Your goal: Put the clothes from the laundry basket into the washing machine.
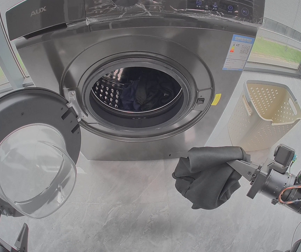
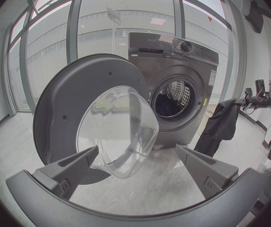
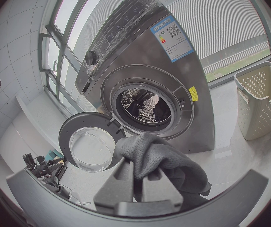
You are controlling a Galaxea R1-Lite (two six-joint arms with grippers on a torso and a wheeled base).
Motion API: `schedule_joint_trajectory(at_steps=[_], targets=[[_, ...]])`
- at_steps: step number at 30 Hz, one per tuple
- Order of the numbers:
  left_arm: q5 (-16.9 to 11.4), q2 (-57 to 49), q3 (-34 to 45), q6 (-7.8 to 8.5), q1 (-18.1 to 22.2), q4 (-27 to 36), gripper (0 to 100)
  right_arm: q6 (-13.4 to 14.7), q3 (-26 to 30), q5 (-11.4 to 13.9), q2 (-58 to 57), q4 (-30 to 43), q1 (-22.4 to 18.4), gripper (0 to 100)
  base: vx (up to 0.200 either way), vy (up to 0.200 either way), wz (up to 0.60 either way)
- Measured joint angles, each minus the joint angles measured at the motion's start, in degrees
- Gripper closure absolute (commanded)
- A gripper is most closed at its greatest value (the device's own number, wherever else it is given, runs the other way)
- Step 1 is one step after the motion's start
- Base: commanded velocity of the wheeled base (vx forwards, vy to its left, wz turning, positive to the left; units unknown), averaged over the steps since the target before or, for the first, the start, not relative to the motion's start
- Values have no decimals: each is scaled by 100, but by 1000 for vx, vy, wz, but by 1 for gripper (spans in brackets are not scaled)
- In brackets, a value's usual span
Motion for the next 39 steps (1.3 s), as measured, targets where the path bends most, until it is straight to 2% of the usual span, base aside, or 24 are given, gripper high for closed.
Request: schedule_joint_trajectory(at_steps=[3,12,19,21,27,29,34,39], targets=[[2,0,0,-5,0,0,0,-13,-2,-5,-1,0,-40,100,0,0,600],[0,0,0,15,4,-2,0,-83,9,-13,-17,-9,9,100,0,0,0],[-4,0,0,72,9,-9,0,-397,95,-112,7,-2,221,100,0,0,0],[-6,0,0,82,4,-11,0,-455,102,-257,18,-2,288,100,0,0,0],[-9,0,0,87,10,-11,0,-569,39,-1342,121,-13,527,100,0,0,0],[-9,0,0,90,10,-9,0,-644,-46,-1526,182,-18,596,100,0,0,0],[-9,0,0,93,15,-11,0,-857,-241,-1564,422,-76,686,100,0,0,0],[-15,0,0,137,17,-16,0,-917,-641,-1564,672,-101,786,100,0,0,0]])
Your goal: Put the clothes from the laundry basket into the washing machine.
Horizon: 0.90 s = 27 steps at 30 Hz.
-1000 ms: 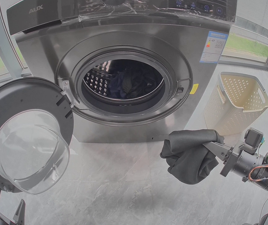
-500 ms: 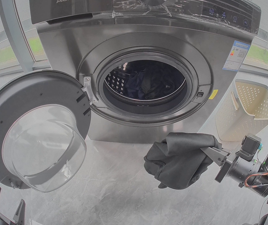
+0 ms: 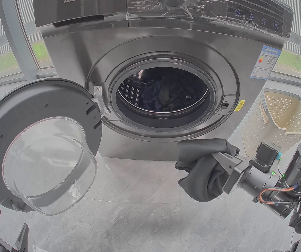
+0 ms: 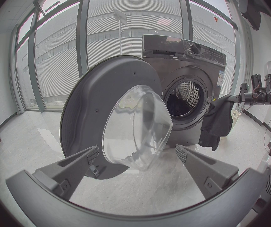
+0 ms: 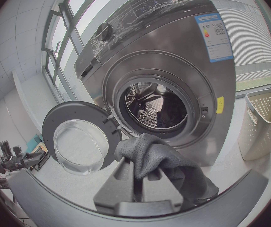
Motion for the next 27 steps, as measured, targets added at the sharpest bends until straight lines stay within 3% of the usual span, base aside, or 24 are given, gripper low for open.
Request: schedule_joint_trajectory(at_steps=[5,7,10,12,17,21,27], targets=[[-141,0,-72,-67,-2,-282,0,-6,-389,-22,212,-5,118,100,0,0,0],[-433,23,-262,-126,-27,-356,0,2,-507,-13,286,-7,149,100,0,0,0],[-1223,221,-527,-188,-85,-352,0,76,-719,44,414,-7,221,100,0,0,0],[-1604,456,-612,-191,-112,-355,0,150,-868,93,513,-30,273,100,0,0,0],[-2306,1343,-722,-163,-173,-660,0,265,-1257,185,784,-143,356,100,0,0,0],[-2630,2225,-756,-90,-273,-1218,0,317,-1585,227,1012,-219,383,100,0,0,0],[-2822,3619,-802,-37,-750,-2118,0,352,-1960,238,1313,-319,389,100,0,0,0]])
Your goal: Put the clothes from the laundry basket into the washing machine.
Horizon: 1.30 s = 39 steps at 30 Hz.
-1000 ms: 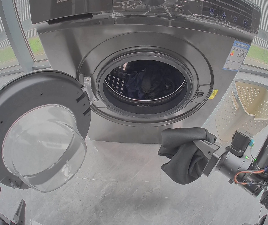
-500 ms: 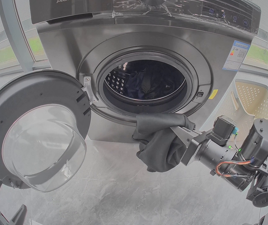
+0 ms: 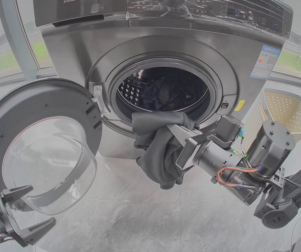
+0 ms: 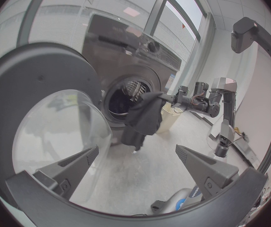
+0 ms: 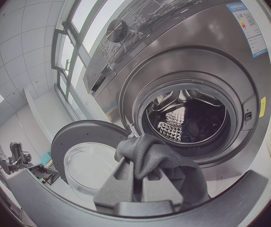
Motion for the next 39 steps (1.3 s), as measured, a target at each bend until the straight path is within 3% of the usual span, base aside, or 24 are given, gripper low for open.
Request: schedule_joint_trajectory(at_steps=[11,19,27,39], targets=[[-46,2441,-216,20,-1157,-1426,0,13,-322,-61,361,-204,-107,100,0,0,0],[206,4118,-563,0,-1703,-2644,0,13,-325,-85,400,-244,-185,100,0,0,0],[299,5405,-944,-34,-1949,-3521,0,2,-315,-90,389,-252,-194,100,0,0,0],[334,6257,-1491,-56,-2054,-3600,0,-2,-269,-93,308,-250,-113,100,0,0,0]])
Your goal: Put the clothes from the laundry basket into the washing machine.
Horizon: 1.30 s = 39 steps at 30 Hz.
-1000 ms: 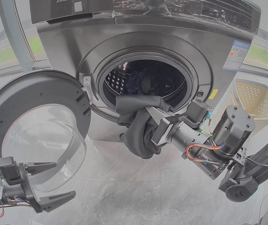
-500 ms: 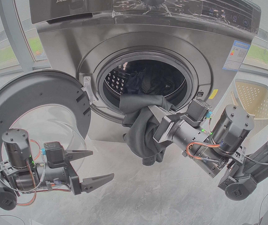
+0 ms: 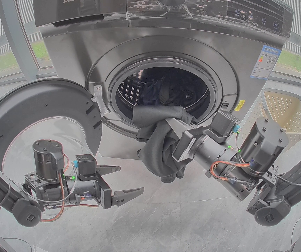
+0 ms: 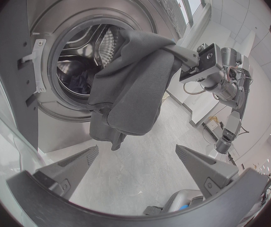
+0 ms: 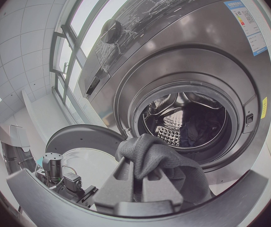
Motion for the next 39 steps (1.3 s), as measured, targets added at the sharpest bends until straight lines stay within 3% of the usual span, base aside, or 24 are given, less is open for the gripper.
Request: schedule_joint_trajectory(at_steps=[26,31,32,39], targets=[[9,1287,-1365,-222,-201,-55,0,-2,95,7,-74,-41,79,100,0,0,0],[208,1471,-1588,-290,-201,-402,0,0,96,2,-74,-44,94,100,0,0,0],[255,1503,-1616,-319,-204,-471,100,5,96,2,-74,-44,96,100,0,0,0],[299,1582,-1679,-413,-300,-562,100,0,99,2,-74,-112,105,100,0,0,0]])
